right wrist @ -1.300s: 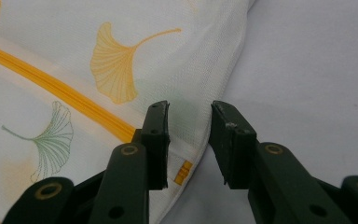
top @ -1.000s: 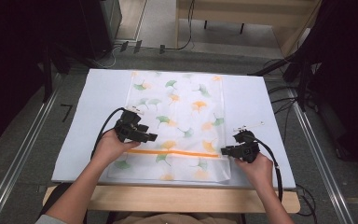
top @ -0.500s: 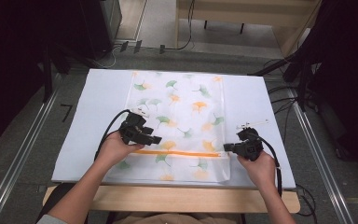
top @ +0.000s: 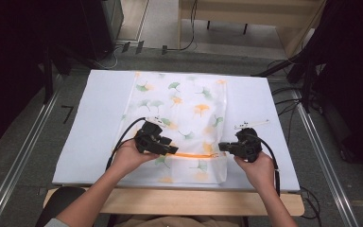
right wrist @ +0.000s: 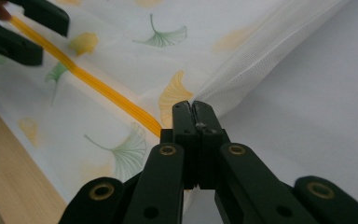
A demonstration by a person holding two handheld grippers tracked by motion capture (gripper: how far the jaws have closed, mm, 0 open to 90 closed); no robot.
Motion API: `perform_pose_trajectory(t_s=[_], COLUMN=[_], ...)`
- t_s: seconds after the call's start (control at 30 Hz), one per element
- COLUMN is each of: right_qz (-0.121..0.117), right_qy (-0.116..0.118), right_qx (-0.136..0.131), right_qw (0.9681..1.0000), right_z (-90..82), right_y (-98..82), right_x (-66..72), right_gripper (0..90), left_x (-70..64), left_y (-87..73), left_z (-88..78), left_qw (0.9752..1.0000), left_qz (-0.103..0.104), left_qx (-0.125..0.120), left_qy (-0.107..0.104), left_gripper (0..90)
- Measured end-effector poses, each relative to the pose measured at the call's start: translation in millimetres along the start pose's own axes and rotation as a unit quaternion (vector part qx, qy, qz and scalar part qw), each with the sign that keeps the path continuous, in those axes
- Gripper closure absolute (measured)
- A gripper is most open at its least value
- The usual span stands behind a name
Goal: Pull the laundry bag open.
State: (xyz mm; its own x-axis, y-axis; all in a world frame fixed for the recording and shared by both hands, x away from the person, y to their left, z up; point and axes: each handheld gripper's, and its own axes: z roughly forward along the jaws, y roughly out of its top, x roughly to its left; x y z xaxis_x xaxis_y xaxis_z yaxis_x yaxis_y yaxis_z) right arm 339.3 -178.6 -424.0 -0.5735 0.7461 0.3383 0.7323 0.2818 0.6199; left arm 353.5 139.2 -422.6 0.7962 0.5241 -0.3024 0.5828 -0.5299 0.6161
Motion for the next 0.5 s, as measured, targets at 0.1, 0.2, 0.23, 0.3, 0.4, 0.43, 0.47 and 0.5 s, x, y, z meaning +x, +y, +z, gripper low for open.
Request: perform_pose_trajectory(t_s=[0.1, 0.2, 0.23, 0.3, 0.4, 0.43, 0.47, 0.5], right_qz=[-0.007, -0.008, -0.009, -0.009, -0.009, -0.01, -0.01, -0.011], right_qy=[-0.005, -0.008, -0.007, -0.008, -0.011, -0.009, -0.009, -0.009], right_qx=[0.004, 0.011, 0.01, 0.01, 0.013, 0.012, 0.01, 0.009], right_qw=[1.0, 0.9999, 0.9999, 0.9999, 0.9998, 0.9998, 0.9999, 0.9999], right_z=[0.8, 2.2, 2.1, 2.0, 1.8, 1.6, 1.4, 1.4], right_y=[0.4, 0.4, 0.7, 0.7, 0.5, 0.6, 0.7, 0.8], right_x=[2.2, 1.6, 1.8, 2.0, 1.1, 1.4, 1.7, 1.7], right_gripper=[90.0, 90.0, 90.0, 90.0, 90.0, 90.0, 90.0, 90.0], left_x=[-10.2, -18.0, -20.5, -24.5, -27.3, -27.9, -29.5, -30.5], left_y=[3.0, 4.8, 5.2, 6.5, 9.8, 11.1, 12.1, 13.4], left_z=[9.4, 21.3, 24.8, 30.5, 34.8, 36.2, 38.3, 40.1], left_qw=[0.9997, 0.9994, 0.9994, 0.9991, 0.9988, 0.9987, 0.9987, 0.9988], left_qz=[0.008, 0.015, 0.018, 0.018, 0.007, 0.007, 0.004, 0.006], left_qx=[-0.005, 0.003, 0.008, 0.01, 0.007, 0.008, 0.006, 0.008], left_qy=[-0.021, -0.03, -0.03, -0.038, -0.047, -0.049, -0.05, -0.048], left_gripper=[53.8, 55.7, 56.2, 57.4, 57.5, 57.4, 57.4, 57.3])
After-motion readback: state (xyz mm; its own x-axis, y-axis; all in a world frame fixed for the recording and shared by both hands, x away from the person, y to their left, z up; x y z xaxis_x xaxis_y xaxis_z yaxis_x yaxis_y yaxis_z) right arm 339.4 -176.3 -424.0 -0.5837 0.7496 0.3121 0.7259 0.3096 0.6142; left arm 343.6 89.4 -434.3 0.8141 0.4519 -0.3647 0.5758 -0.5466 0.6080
